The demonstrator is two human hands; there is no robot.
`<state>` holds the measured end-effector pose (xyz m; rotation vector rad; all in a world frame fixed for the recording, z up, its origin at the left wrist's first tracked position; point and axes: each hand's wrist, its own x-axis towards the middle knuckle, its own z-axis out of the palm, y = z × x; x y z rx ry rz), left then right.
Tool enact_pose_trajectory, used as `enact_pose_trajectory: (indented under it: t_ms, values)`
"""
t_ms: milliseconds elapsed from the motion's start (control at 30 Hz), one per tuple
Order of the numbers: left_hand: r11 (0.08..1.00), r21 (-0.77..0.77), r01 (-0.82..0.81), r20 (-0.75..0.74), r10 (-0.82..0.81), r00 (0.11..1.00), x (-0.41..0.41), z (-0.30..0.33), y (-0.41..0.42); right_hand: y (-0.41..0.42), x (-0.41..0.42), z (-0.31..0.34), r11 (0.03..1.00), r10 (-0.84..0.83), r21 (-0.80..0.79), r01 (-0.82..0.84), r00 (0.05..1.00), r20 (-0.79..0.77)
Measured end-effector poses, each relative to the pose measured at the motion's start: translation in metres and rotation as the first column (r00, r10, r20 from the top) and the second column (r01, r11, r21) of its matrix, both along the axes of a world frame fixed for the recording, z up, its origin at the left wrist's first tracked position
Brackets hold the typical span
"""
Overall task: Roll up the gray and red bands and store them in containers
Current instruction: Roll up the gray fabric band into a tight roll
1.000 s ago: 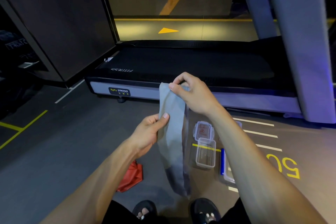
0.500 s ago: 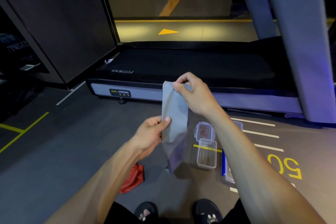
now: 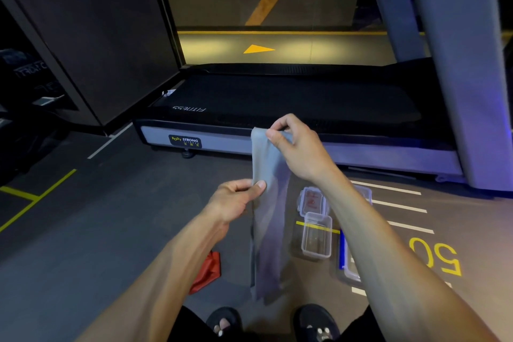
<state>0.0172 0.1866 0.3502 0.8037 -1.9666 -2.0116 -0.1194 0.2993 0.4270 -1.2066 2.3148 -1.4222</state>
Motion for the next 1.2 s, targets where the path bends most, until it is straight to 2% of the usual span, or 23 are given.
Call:
enact_pose_trajectory:
  t_ms: [67, 167, 267, 367, 500, 633, 833, 1000, 1133, 1200]
  values:
    - [0.994, -0.101, -0.029, -0.075, 0.021, 0.997, 0.0, 0.001, 0.002, 0.001, 0.0, 0.001, 1.0, -0.006, -0.02, 0.006, 1.0, 0.005]
    - [0.983, -0.173, -0.052, -0.175, 0.021, 0.984, 0.001, 0.002, -0.001, 0.002, -0.004, 0.002, 0.999, -0.024, -0.037, 0.027, 0.996, 0.084]
    - [0.984, -0.174, -0.029, -0.221, -0.011, 0.975, 0.005, 0.0, -0.004, 0.003, -0.007, 0.0, 0.999, 0.027, -0.04, -0.015, 0.946, 0.324]
    - [0.993, -0.115, -0.001, -0.201, -0.022, 0.979, 0.01, 0.002, -0.004, 0.007, -0.006, 0.0, 0.998, 0.06, -0.053, -0.036, 0.804, 0.591]
    - [0.996, -0.082, -0.019, -0.183, 0.003, 0.983, 0.012, 0.006, -0.005, 0.012, -0.009, -0.002, 0.987, 0.16, -0.069, -0.148, 0.793, 0.588]
    - [0.996, -0.084, -0.009, -0.174, -0.006, 0.985, 0.013, 0.007, -0.006, 0.015, -0.011, -0.006, 0.995, 0.1, -0.045, -0.09, 0.82, 0.564]
    - [0.997, -0.064, 0.033, -0.165, -0.044, 0.985, 0.016, 0.011, -0.008, 0.02, -0.013, -0.01, 0.994, 0.065, 0.04, -0.1, 0.851, 0.52]
    - [0.996, -0.034, 0.087, -0.173, -0.092, 0.981, 0.017, 0.011, -0.007, 0.022, -0.004, -0.012, 0.992, 0.059, 0.059, -0.108, 0.838, 0.542]
    - [0.992, 0.009, 0.123, -0.187, -0.119, 0.975, 0.019, 0.011, -0.008, 0.023, 0.0, -0.009, 0.99, 0.074, 0.046, -0.133, 0.766, 0.639]
    - [0.988, 0.053, 0.146, -0.212, -0.131, 0.968, 0.02, 0.012, -0.007, 0.023, -0.002, -0.012, 0.982, 0.085, 0.083, -0.17, 0.787, 0.611]
